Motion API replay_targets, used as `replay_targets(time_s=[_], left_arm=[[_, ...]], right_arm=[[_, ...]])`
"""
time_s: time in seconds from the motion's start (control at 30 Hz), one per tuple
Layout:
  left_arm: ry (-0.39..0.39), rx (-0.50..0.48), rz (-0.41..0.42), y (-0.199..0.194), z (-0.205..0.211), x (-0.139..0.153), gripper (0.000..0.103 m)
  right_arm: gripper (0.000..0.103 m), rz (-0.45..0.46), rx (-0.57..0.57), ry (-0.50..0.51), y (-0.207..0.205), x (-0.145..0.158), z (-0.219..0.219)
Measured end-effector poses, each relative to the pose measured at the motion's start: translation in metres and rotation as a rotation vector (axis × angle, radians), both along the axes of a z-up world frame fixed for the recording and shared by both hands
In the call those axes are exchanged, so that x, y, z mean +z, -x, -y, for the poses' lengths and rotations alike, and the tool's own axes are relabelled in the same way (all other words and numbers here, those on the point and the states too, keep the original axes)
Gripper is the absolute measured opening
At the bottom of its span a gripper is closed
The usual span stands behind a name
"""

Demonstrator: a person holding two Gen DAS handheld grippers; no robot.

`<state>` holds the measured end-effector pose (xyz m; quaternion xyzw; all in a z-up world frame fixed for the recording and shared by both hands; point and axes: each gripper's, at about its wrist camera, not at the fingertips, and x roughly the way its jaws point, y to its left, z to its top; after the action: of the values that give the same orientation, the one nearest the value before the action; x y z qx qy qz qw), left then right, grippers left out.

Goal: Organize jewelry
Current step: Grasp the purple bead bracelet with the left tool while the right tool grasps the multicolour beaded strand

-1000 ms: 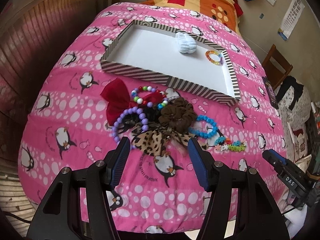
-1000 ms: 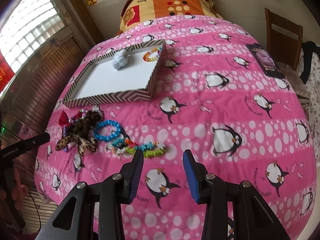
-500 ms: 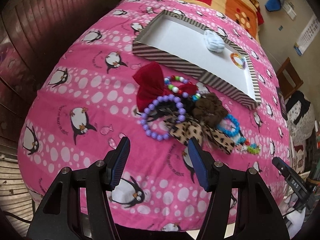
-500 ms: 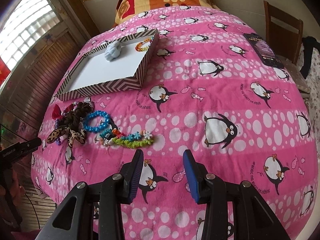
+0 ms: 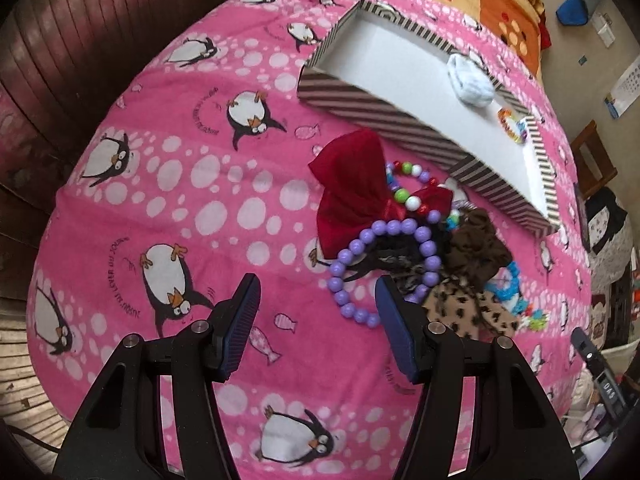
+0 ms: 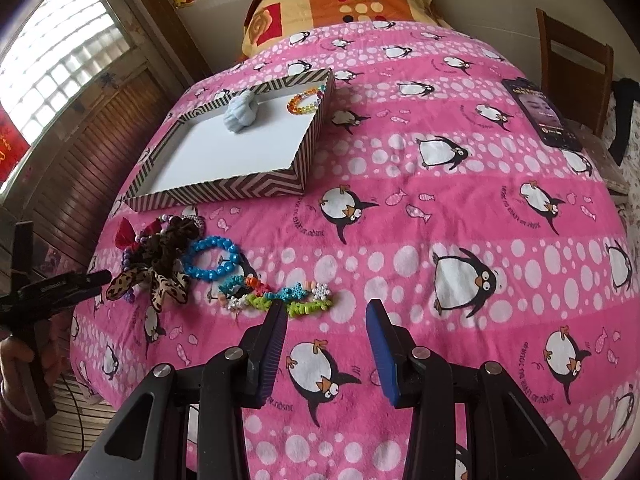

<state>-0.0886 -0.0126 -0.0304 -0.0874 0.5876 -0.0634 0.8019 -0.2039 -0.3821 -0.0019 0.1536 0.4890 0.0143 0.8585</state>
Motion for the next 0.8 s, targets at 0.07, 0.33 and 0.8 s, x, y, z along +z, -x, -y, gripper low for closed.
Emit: replay_targets(time_s=[0.07, 0.33, 0.8], left_arm=[[-0.015, -0.016, -0.007, -0.001, 0.001, -0.005, 0.059], [-0.047, -0.053, -0.014, -0.007, 0.009, -0.019, 0.059], [-0.019, -0.082, 0.023, -0.008, 0.009, -0.018, 0.008]], right_arm=[[0.039, -0.006, 0.008, 0.004, -0.002, -0.003, -0.002], [0.035, -0.039, 0.014, 0.018, -0.024, -0.026, -0.012], [0.011, 0.000, 0.048, 0.052, -0.025, -0.032, -0.025]])
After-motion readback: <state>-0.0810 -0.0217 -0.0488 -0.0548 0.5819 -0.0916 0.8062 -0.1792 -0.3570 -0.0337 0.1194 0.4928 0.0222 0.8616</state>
